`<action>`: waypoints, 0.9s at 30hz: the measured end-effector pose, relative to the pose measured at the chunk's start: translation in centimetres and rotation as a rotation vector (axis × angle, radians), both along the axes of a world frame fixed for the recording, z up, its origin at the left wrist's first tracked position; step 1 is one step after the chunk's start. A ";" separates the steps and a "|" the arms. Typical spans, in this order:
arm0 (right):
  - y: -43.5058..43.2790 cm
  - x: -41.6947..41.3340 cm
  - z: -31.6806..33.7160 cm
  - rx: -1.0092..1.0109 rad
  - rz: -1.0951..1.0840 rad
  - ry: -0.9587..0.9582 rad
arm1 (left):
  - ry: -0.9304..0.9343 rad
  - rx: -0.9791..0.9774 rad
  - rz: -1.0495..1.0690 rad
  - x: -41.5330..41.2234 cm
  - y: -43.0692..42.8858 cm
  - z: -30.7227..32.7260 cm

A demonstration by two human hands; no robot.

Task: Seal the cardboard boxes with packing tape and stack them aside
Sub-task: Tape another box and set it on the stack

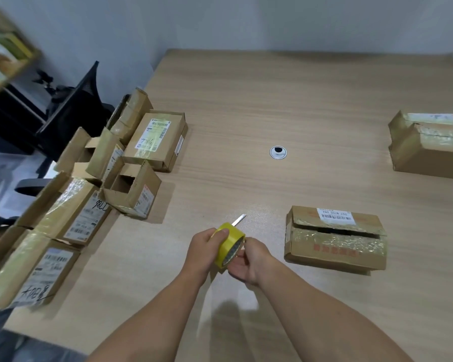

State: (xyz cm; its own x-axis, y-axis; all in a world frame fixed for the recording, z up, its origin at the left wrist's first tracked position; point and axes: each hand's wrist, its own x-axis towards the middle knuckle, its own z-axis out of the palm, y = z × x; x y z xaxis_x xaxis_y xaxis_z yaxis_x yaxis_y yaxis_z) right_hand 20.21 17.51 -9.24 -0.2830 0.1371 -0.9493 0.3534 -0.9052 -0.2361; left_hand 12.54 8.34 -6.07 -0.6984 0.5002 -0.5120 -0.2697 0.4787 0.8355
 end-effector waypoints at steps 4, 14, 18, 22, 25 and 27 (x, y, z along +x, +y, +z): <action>-0.4 0.2 -0.6 -0.216 0.021 0.005 | 0.012 0.024 0.025 0.0 -0.2 0.4; 0.6 -2.0 1.1 -0.206 -0.147 0.128 | -0.019 0.130 0.164 -1.0 -0.5 2.8; 1.5 -2.1 2.6 -0.013 -0.131 0.143 | 0.013 0.146 0.146 -1.4 0.0 3.7; 3.0 -1.4 3.4 0.252 -0.046 0.042 | 0.036 0.141 0.097 -1.0 0.8 4.3; 3.5 -0.8 3.1 0.342 -0.069 0.026 | 0.058 0.142 0.053 -0.6 1.4 5.0; 3.9 -0.5 3.1 0.383 -0.099 0.029 | 0.076 0.124 -0.007 -0.5 1.6 5.4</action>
State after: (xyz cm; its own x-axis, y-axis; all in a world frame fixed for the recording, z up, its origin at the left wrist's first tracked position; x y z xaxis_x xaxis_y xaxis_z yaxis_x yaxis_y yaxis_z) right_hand 19.69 21.42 -6.10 -0.2766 0.5081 -0.8157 0.2566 -0.7790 -0.5722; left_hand 12.05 9.89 -0.69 -0.7291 0.5614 -0.3915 -0.2003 0.3719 0.9064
